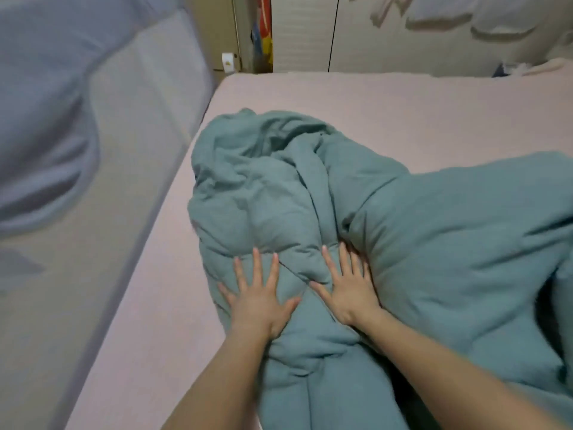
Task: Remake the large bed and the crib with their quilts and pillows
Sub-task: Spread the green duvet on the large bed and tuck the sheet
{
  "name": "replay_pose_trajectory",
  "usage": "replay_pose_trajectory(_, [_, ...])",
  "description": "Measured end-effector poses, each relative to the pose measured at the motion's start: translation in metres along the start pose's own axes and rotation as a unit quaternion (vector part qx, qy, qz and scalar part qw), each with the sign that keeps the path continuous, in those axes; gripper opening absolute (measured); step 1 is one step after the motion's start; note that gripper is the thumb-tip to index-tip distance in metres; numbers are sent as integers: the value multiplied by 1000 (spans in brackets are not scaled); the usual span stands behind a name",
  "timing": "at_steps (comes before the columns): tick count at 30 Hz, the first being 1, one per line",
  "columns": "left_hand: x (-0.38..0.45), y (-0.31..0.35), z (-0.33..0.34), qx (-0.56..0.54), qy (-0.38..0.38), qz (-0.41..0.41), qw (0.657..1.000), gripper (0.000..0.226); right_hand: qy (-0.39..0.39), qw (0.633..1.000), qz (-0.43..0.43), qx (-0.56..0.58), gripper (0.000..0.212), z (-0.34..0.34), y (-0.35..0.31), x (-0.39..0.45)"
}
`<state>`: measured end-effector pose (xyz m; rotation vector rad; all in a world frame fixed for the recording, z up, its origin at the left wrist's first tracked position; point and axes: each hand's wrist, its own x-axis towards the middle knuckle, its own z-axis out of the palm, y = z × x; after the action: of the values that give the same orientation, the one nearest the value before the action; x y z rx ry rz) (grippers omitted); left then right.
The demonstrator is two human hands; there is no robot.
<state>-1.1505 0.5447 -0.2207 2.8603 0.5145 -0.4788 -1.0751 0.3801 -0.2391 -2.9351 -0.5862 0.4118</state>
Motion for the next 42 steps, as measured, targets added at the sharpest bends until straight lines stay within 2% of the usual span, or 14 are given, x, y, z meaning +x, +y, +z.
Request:
replay_pose_trajectory(6, [29,2,-5,19,-43,12,999,86,-9,999,5,-31,73,5,4,29])
replay_pose_trajectory(10, [-36,1,-4,-171,67,4,983,82,-45,999,20,0,66,-10,-8,-4])
replay_pose_trajectory(13, [-129,11,11,-382,134,-89,910,71,-65,994,17,88,63,-25,-24,-104])
replay_pose_trajectory(18, [-259,36,44,-548,-94,-269,787,86,-82,993,-23,79,72,-50,-19,-294])
replay_pose_trajectory(23, [-358,97,36,-670,-258,-264,644,46,-121,992,-27,13,90,-57,8,-393])
replay_pose_trajectory(25, [-381,115,45,-673,-241,-255,651,45,-127,992,-24,4,101,-59,17,-423])
replay_pose_trajectory(26, [-399,125,41,-684,-196,-262,652,44,-133,991,-22,1,108,-64,21,-449])
replay_pose_trajectory(29, [-404,126,9,-634,-50,-278,720,43,-114,992,-19,-51,127,-78,22,-491])
replay_pose_trajectory(31, [-406,118,-32,-631,21,-277,724,45,-58,994,-9,-96,126,-89,13,-513])
replay_pose_trajectory(33, [-414,106,-75,-700,42,-244,670,41,24,995,5,-95,99,-103,4,-518])
replay_pose_trajectory(36, [-458,95,-121,-823,15,-122,554,15,13,992,30,119,36,-133,-9,-504])
replay_pose_trajectory(37, [-477,91,-120,-820,-5,-100,563,9,1,983,27,183,28,-142,-17,-498])
replay_pose_trajectory(40, [-532,78,-70,-706,-114,-57,697,34,12,946,9,324,24,-165,-58,-487])
replay_pose_trajectory(42, [-565,73,-31,-663,-205,-36,719,63,27,916,-3,400,22,-175,-95,-486])
